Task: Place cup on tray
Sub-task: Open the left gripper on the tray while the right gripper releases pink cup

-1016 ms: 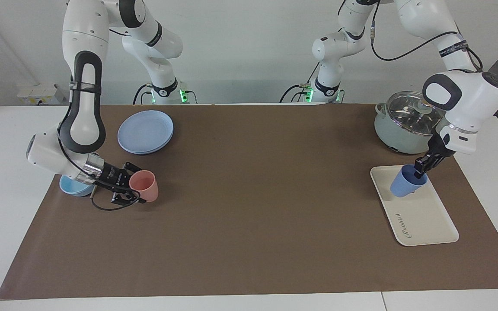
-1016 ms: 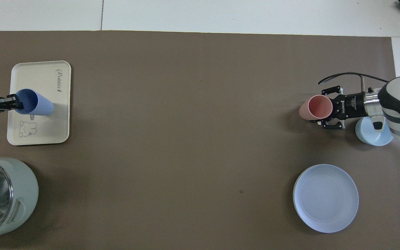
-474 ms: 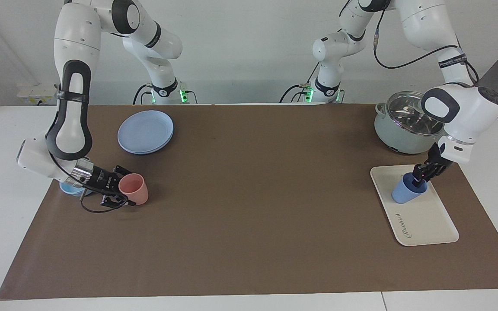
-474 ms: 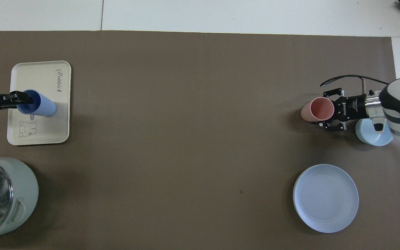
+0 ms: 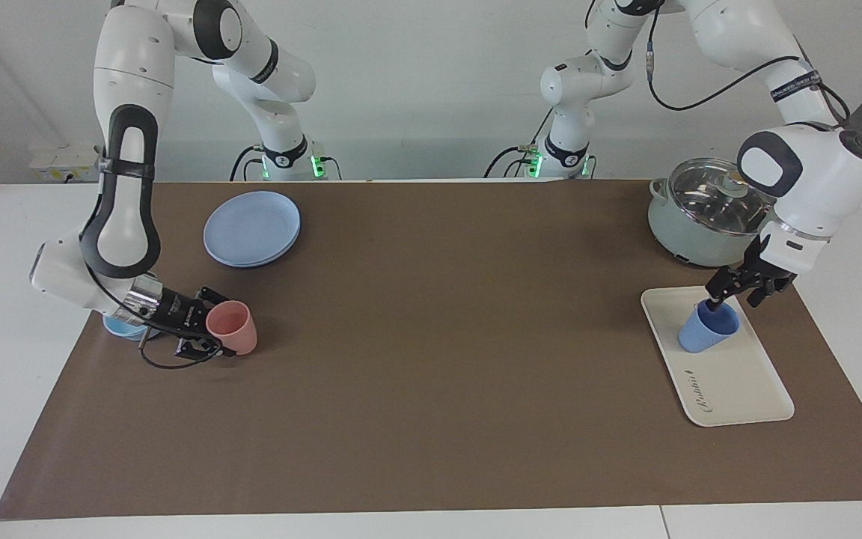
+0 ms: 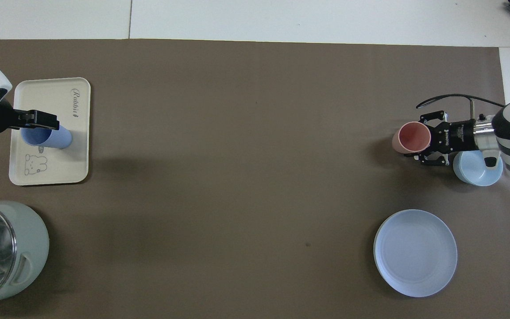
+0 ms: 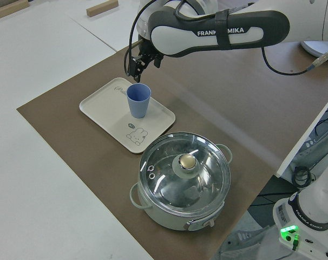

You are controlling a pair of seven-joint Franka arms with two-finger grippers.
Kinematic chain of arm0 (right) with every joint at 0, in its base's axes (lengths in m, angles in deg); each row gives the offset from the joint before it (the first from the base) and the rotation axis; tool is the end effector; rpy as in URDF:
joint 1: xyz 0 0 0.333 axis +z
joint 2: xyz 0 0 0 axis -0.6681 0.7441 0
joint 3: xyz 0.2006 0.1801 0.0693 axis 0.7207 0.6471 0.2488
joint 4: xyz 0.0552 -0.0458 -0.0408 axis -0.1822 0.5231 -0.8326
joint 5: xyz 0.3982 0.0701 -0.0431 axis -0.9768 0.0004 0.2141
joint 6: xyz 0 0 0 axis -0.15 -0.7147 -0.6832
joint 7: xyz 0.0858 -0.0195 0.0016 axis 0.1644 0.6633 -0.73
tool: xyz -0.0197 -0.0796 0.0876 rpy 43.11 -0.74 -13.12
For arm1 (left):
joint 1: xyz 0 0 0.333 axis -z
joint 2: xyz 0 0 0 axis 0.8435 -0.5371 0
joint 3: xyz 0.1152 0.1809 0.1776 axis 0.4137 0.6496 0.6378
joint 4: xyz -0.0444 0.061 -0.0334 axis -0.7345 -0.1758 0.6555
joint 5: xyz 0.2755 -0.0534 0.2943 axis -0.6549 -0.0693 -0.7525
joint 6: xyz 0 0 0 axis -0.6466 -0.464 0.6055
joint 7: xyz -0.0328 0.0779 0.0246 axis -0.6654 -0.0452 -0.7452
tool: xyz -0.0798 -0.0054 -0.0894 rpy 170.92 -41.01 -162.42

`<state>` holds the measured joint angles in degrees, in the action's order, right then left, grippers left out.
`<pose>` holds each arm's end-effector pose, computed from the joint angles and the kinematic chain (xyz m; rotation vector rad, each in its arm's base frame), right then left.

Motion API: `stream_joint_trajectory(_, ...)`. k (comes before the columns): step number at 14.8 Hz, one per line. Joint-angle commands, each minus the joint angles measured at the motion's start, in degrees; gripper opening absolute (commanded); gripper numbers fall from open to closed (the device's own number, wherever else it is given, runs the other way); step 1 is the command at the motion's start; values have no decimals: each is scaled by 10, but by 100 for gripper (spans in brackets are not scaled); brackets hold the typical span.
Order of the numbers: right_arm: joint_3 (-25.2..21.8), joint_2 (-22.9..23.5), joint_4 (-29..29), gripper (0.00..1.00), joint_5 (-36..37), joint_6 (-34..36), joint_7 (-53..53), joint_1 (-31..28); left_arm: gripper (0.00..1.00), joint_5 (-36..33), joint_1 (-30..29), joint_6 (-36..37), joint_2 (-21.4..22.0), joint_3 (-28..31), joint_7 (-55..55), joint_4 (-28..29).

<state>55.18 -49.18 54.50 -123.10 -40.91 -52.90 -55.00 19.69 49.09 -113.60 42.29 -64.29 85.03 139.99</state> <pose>0.6056 -0.1278 0.2263 -1.7227 1.8648 0.6241 0.6186 0.0257 0.4203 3.0943 -0.1660 0.1260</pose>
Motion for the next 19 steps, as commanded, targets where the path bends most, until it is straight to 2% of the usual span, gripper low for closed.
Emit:
stream_joint_trajectory(1, -6, -21, 2, 96, 1, -5, 4, -3, 100, -17, 45, 62, 32, 8, -3, 11)
stream_joint_trajectory(4, -11, -44, 3, 99, 29, -17, 8, -3, 100, -17, 91, 87, 51, 8, -8, 32)
stream_joint_trajectory(6, -13, -61, 2, 99, 101, -22, 36, -4, 100, -17, 98, 100, 56, 8, -20, 29)
stream_joint_trajectory(8, -12, -85, 2, 99, 194, -21, 111, 0, 100, -17, 97, 109, 82, 8, -20, 22)
stream_joint_trajectory(11, -9, -131, 0, 99, 324, -8, 231, 25, 100, -15, 90, 165, 116, 11, -20, -7)
stream_joint_trajectory(13, -7, -152, -1, 99, 342, 20, 276, 35, 100, -11, 89, 222, 111, 12, -20, -66)
stream_joint_trajectory(15, -5, -185, -1, 99, 343, 32, 376, 52, 100, -7, 89, 275, 105, 11, -22, -117)
stream_joint_trajectory(17, -5, -215, -2, 99, 354, 67, 422, 78, 100, -8, 89, 268, 112, 12, -22, -96)
stream_joint_trajectory(19, -4, -242, -2, 99, 406, 74, 425, 106, 100, -10, 89, 267, 114, 13, -20, -91)
